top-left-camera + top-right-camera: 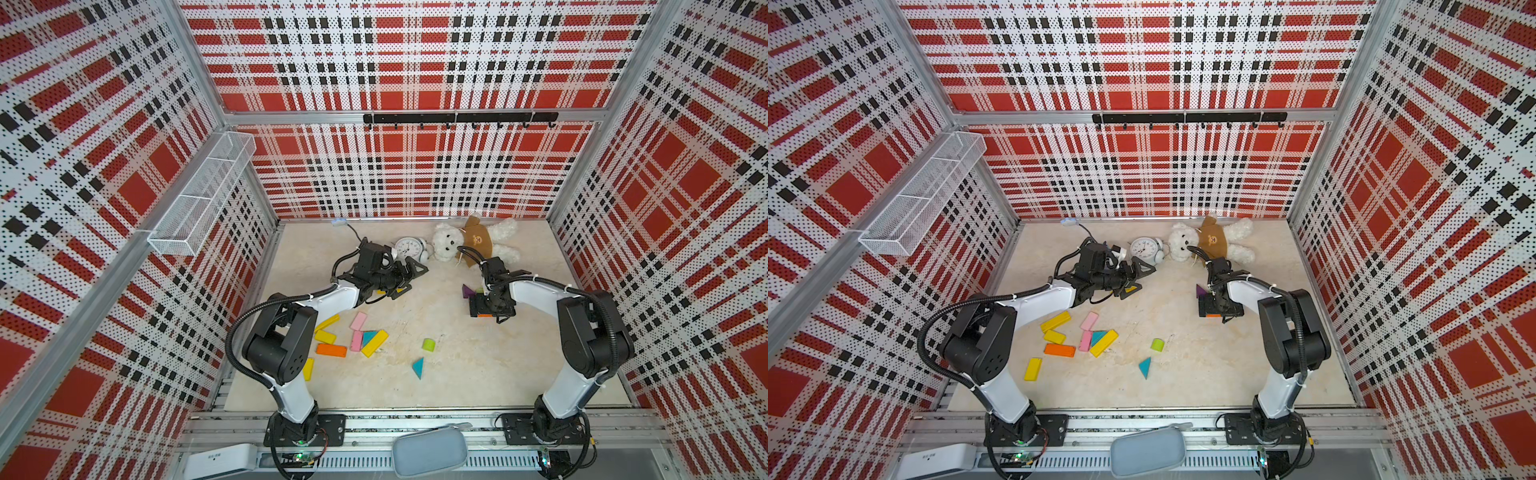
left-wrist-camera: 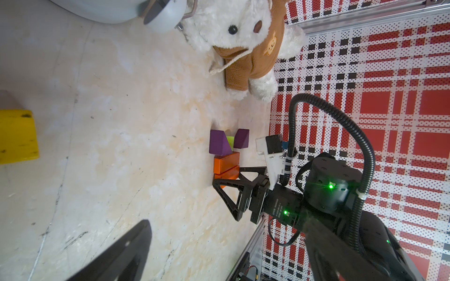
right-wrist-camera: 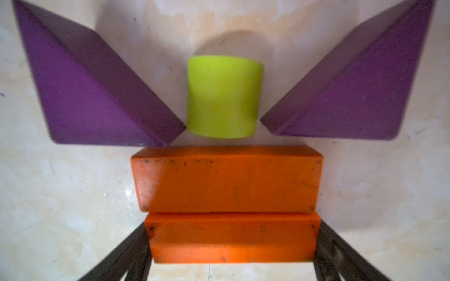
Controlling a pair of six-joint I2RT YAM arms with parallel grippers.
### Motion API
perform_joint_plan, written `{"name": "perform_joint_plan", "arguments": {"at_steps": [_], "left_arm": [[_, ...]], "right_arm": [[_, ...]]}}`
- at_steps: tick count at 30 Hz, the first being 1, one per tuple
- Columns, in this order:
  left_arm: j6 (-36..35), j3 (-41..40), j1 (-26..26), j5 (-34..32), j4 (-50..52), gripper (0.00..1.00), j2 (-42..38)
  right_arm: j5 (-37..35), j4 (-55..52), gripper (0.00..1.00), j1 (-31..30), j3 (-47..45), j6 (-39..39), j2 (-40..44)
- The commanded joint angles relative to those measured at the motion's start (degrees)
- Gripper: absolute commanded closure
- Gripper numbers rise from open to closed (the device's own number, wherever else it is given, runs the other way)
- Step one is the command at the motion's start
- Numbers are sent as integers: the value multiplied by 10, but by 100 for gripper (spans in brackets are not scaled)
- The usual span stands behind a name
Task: Assemble a carrot with building blocks
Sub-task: Assemble the building block at the center of the board.
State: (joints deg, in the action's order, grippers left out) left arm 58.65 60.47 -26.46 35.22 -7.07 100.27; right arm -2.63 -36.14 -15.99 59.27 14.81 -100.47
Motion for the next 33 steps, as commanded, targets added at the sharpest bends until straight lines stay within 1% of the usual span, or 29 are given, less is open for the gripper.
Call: {"name": "perform_joint_plan", "arguments": {"at_steps": [1,13,21,33], "left_arm": [[2,13,-3,5,-5,1,5],[2,13,-4,5,-5,1,6],[1,13,-5,5,-5,0,8],[1,14,-6,5,-5,0,9]], "right_arm": [[6,21,7,3,-2,4,-18],[11,23,6,3,0,7,-22],[19,22,1,2,2,11,-18],[19,10,0,2,7,12,-2]]}}
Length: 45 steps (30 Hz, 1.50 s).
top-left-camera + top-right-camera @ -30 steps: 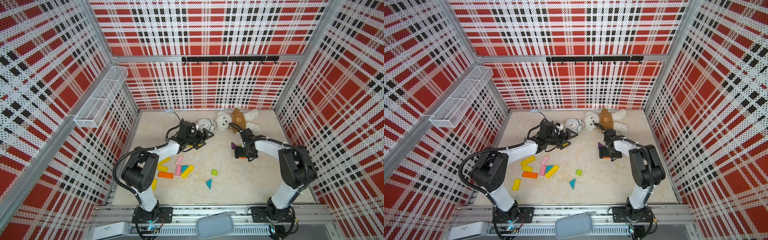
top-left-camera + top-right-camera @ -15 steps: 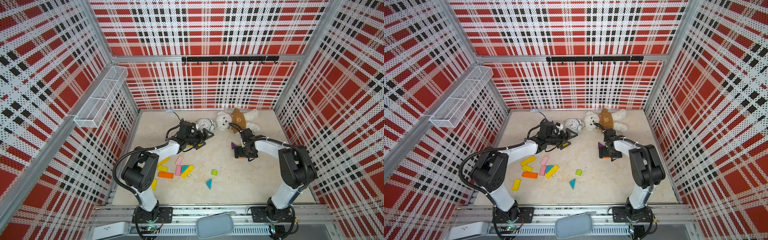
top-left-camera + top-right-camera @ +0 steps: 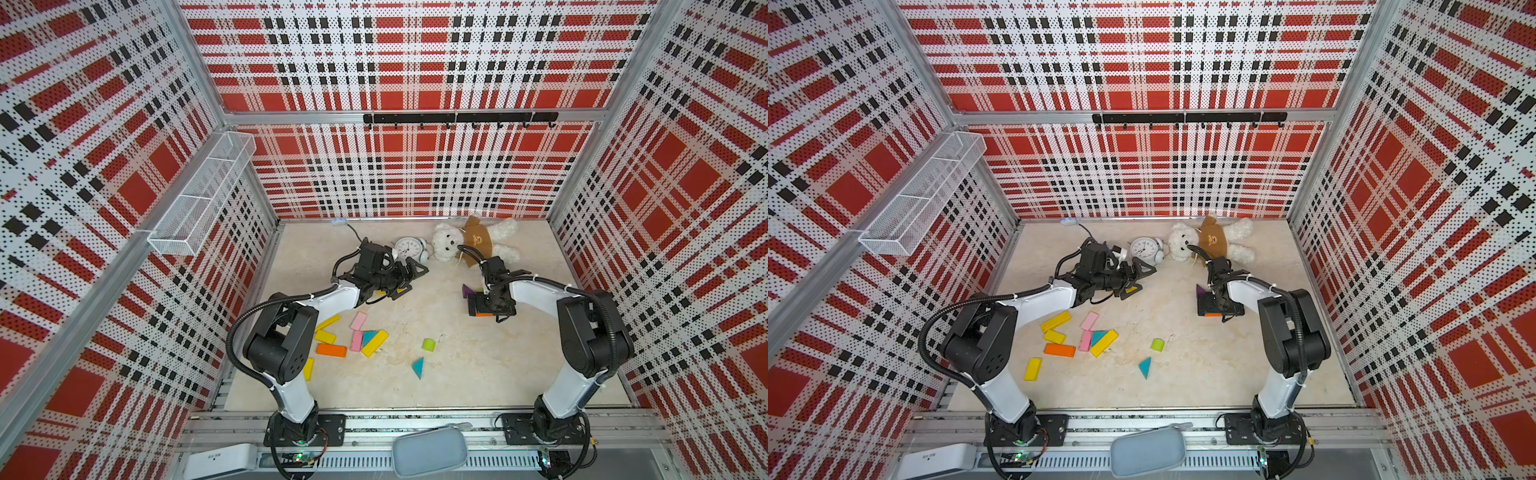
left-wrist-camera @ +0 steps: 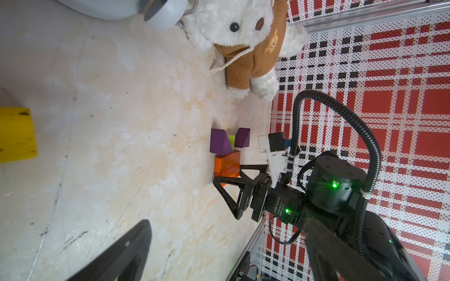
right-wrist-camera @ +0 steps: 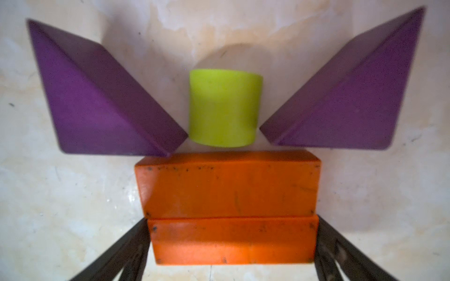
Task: Assemble a carrot with building blocks
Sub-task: Assemble the building block at the center of the board, then pick up the building block from the center of the board.
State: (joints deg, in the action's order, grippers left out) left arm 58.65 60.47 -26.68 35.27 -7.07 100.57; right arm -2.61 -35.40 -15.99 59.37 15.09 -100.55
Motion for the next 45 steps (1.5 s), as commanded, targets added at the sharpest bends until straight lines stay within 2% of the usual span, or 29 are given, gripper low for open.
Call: {"name": "perform_joint_plan", "arguments": {"at_steps": [1,21,23,27,30,45], "left_arm": [[1,14,-4,5,-6,1,6],[-1,13,11,2,-6,0,-4],[-1,13,13,3,-6,0,-4],[-2,12,13,2,-6,1,-3],[-2,12,13,1,-6,0,-4],[-1,13,16,2,-6,0,-2]], "right_arm": [[18,2,0,2,6,10,2],[-6,-95,0,-8,38,-8,113],[-16,-106,0,-8,39,-4,114],[-34,-107,9,-7,17,8,111],[-42,-104,12,2,-1,16,109],[-34,-79,12,31,-16,22,48]]}}
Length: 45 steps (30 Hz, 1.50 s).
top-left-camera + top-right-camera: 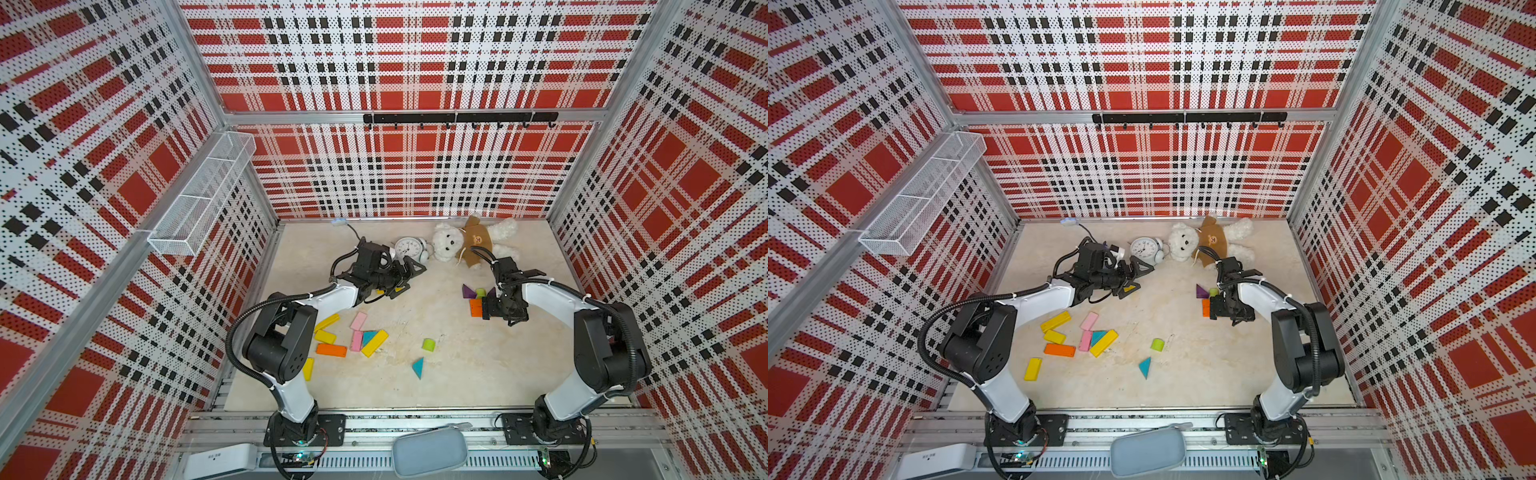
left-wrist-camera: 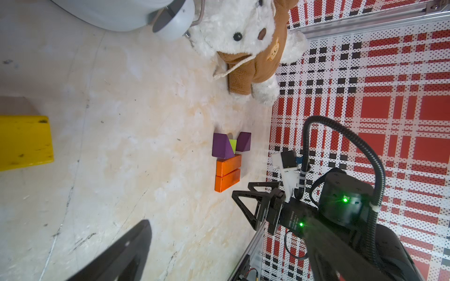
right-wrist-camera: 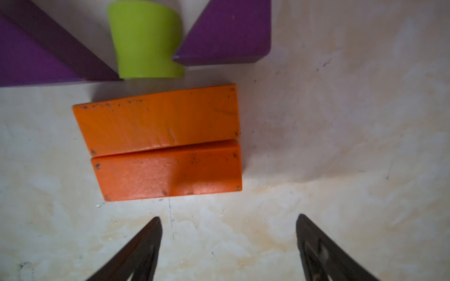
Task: Assemble a carrot with building blocks
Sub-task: Pick up the building block from the center of the board.
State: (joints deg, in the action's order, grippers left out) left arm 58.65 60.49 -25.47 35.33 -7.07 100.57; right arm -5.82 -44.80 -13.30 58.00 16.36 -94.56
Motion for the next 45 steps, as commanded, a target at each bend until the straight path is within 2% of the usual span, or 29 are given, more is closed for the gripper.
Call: {"name": "perform_joint_plan", "arguments": {"at_steps": [1,33,40,45], "left_arm": [[0,12,4,2,-5,0,-2],[0,13,3,3,-6,1,3],[0,14,7,3,-6,1,-1],[-5,13,29,-2,-2,0,-17]], "right_arm": [[-3,18,12,5,-2,9,-13],[-17,11,11,20,10,8,-28],[-14,-6,11,20,8,6,0],[2,-31,14,-6,18,16,64]]}}
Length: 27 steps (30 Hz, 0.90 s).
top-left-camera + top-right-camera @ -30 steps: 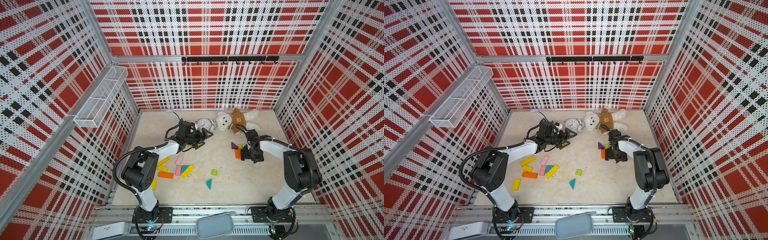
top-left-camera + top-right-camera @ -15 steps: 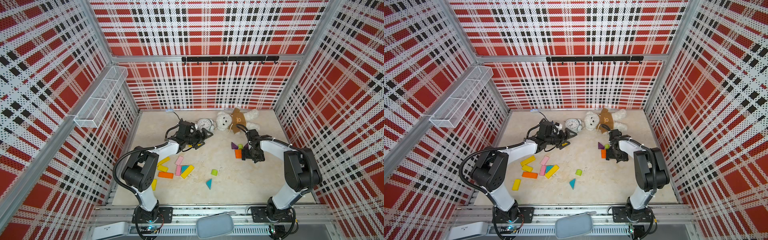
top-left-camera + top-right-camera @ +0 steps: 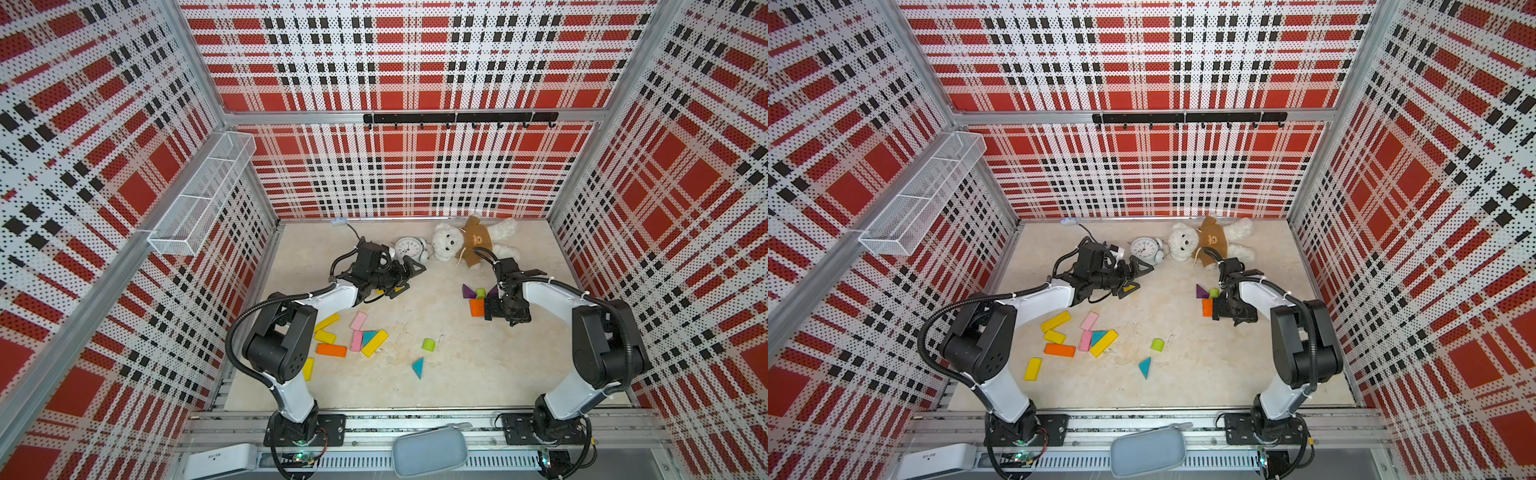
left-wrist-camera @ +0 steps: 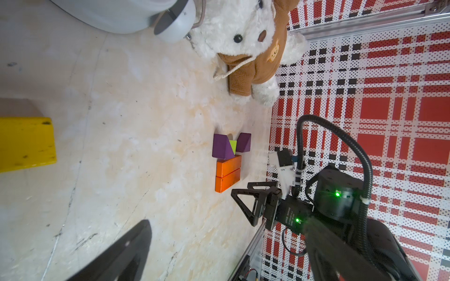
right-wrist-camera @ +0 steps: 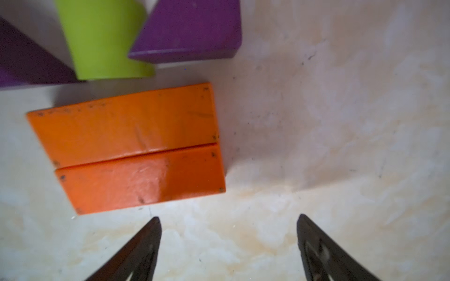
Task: Assemble a carrot with building blocks
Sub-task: Pick up the building block from the center of the board.
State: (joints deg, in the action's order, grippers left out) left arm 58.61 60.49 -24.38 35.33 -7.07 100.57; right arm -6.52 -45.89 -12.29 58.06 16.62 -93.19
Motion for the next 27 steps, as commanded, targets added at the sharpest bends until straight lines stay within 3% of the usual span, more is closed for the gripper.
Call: {"name": "perform_joint_plan", "arguments": {"at_steps": [1,6,12,18,21,23,25,27], "left_arm": [[-5,13,25,-4,-1,0,-23],[-20,14,66,-26,24,1,-52],[-45,14,144,-65,56,0,-90],[-79,21,169,-102,88,1,-141],[-97,26,168,-125,107,0,-170],[-124,35,167,-174,146,0,-191],[-145,40,169,-212,167,1,-214],[-152,47,168,-243,187,1,-234]], "right_arm": [[5,-28,14,-33,25,18,65],[-17,-41,15,-140,73,62,74],[-43,-36,13,-252,156,107,-3],[-109,-18,1,-291,197,102,-40],[-128,38,0,-296,172,110,-28],[-100,84,0,-296,151,100,-22],[-18,120,0,-298,140,63,-20],[20,139,16,-313,133,51,-21]]}}
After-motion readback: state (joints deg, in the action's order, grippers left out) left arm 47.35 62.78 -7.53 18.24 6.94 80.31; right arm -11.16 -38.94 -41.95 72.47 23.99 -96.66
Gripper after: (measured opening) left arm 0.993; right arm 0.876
